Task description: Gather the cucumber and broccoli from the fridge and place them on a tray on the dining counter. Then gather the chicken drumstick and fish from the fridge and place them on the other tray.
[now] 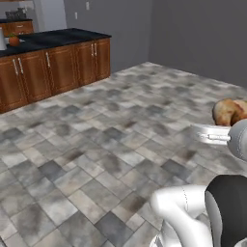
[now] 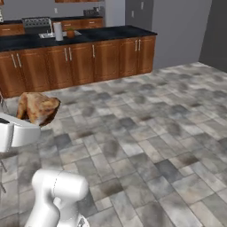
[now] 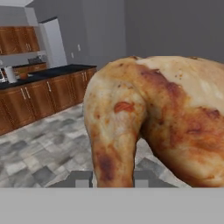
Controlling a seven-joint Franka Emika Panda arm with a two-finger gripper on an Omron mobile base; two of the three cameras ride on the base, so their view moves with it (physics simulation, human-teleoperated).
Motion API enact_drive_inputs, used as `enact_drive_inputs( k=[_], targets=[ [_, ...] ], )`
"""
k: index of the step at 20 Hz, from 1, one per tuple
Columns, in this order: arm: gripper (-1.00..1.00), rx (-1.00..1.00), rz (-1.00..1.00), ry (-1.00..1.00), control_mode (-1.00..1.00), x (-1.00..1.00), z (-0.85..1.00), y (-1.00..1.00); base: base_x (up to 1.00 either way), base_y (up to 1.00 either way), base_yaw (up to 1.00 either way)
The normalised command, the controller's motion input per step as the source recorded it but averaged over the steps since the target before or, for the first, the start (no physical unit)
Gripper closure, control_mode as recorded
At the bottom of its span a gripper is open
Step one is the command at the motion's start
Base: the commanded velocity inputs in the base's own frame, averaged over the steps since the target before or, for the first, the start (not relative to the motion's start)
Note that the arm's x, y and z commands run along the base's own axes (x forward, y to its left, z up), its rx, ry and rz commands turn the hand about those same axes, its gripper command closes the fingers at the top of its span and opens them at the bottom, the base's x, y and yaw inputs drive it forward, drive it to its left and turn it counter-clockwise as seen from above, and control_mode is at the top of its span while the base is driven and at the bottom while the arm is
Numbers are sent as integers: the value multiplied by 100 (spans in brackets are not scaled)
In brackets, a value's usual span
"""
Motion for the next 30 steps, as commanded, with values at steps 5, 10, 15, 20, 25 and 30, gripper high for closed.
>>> enact_drive_inputs(
  k=[5, 10, 15, 20, 25, 30],
  targets=[
    [100, 0, 0, 0, 100, 0, 0, 0, 85, -15, 43],
    [100, 0, 0, 0, 100, 0, 0, 0, 82, -17, 44],
    [100, 0, 0, 0, 100, 0, 0, 0, 82, -15, 45],
    [100, 0, 0, 0, 100, 0, 0, 0, 81, -14, 45],
    [100, 0, 0, 0, 100, 0, 0, 0, 78, -12, 45],
    [100, 0, 0, 0, 100, 0, 0, 0, 78, -12, 45]
  ],
)
